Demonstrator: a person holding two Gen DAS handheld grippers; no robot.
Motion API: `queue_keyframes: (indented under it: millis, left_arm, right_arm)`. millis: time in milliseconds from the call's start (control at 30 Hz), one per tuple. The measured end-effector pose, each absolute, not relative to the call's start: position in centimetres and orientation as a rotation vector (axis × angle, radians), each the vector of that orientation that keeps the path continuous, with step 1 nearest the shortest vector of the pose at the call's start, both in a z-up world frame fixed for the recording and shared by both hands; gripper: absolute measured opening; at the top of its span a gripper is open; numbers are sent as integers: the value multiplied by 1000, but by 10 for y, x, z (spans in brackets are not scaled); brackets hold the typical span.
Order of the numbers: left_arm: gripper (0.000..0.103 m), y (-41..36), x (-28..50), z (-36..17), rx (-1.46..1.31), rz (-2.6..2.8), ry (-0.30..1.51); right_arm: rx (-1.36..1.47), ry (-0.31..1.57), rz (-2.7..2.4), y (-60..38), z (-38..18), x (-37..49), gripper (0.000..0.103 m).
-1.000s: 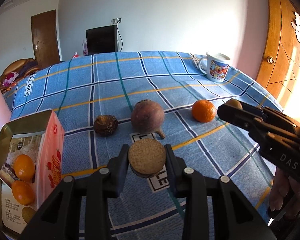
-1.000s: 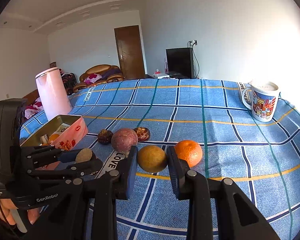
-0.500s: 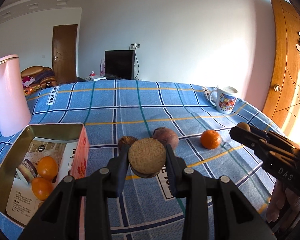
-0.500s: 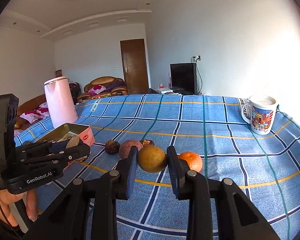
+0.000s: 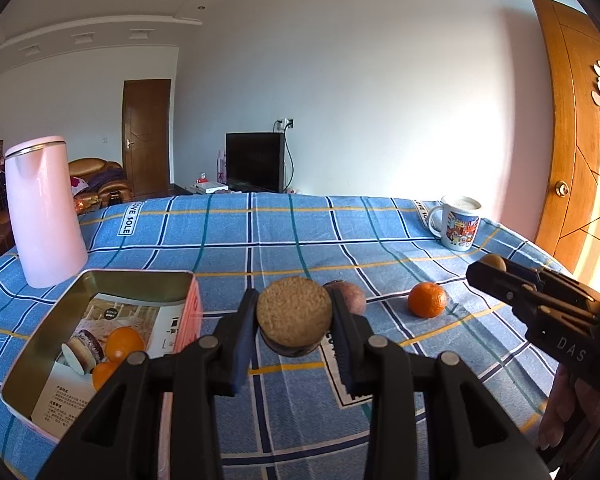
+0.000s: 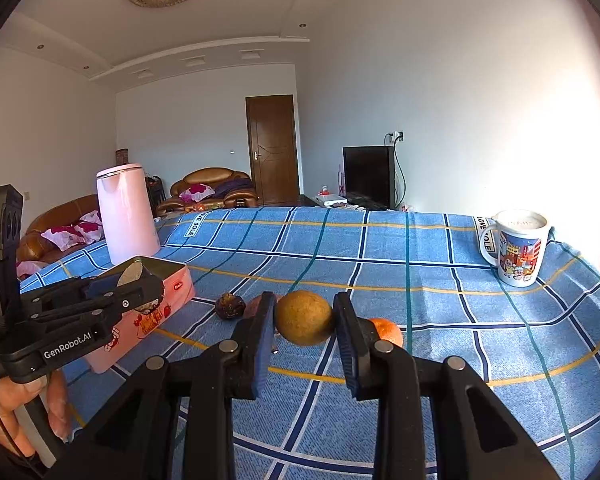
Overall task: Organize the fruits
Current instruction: 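Carry the biscuit and yellow fruit into the pink tin box and release both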
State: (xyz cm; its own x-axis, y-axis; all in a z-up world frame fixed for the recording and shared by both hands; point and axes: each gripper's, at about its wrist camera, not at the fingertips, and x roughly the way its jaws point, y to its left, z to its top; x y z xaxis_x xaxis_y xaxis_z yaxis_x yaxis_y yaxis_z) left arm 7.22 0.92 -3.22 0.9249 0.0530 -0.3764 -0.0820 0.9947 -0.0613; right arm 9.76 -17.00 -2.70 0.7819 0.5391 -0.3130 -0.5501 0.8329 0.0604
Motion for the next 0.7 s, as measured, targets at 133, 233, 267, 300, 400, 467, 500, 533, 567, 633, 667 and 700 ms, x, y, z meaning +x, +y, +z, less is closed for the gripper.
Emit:
queue_keyframes:
  millis: [133,233,267,300,400,467,500,533,567,633,667,700]
  left_arm:
    - [36,4,66,-31,-51,76,358]
    - [36,1,62,-30,-36,76,340]
    - [36,0,62,-29,-34,75,339]
    - [36,1,61,-29,-36,73,338]
    - [36,3,60,-28,-42,74,334]
    - [36,6,59,-27,-46,80,331]
    - [36,8,58,-26,-50,84,329]
    - [36,10,57,-25,-52,87,324]
    - [36,12,56,-23,-53,91,319]
    - [36,15,53,-21,-57,98,310]
    - [36,17,52,-20,-58,100,307]
    - [36,19,51,-18,-60,102,304]
  right_arm:
    - [-33,297,590,-171,-26,93,31]
    - [-33,267,592,-173,-24,88,31]
    - [-33,258,593,-173,-24,86,31]
    - [-34,249,595,-173,-22,85,31]
    - [-44,227,592,-173,-21,80,31]
    - [-47,225,597,-172,-21,79,31]
    - [-43,227,599,-171,-21,79,31]
    - [-39,228,602,-171,-20,79,31]
    - [-37,229,605,-170,-19,79,31]
    - [-39,220,609,-168,-16,78,31]
    - [-44,215,612,-166,-14,77,31]
    - [-49,211,616,-163,-12,76,31]
